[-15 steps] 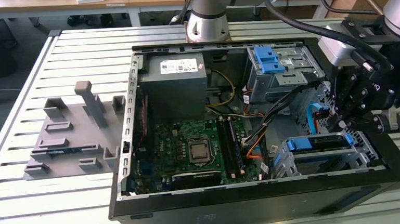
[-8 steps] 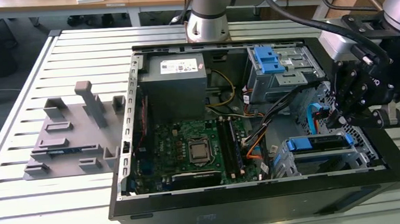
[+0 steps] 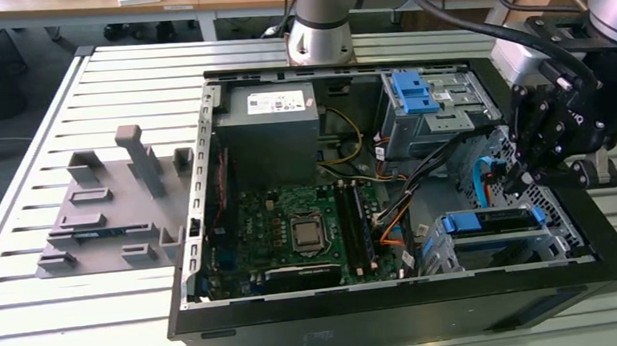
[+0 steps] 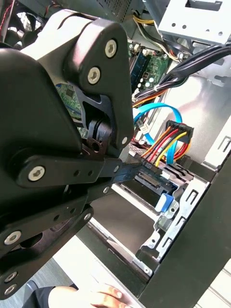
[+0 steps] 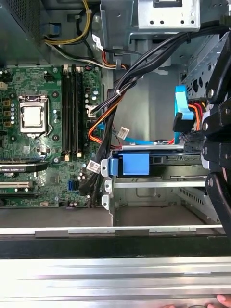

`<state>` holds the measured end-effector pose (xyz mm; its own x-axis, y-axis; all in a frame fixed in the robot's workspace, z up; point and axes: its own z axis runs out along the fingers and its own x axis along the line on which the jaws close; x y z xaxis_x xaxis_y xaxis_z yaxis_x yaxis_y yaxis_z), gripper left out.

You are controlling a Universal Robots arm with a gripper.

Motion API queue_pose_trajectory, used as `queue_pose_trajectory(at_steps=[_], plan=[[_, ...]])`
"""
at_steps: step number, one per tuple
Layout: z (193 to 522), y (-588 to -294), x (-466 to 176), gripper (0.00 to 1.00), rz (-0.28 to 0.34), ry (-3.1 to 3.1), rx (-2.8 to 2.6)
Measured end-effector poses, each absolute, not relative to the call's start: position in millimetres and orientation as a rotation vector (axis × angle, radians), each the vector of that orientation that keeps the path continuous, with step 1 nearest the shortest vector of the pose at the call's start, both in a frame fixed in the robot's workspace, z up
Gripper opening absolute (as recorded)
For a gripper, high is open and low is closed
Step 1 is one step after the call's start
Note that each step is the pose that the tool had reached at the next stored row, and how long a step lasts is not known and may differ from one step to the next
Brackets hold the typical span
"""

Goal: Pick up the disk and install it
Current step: 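Insert the first disk wire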

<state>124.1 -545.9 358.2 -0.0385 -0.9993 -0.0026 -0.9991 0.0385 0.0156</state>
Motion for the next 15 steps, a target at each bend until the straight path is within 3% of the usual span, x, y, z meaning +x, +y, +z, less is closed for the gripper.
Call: queue_pose_trajectory(at_steps=[15], plan=[[358.3, -545.0, 129.7, 0.11, -0.02, -2.257, 2.172]])
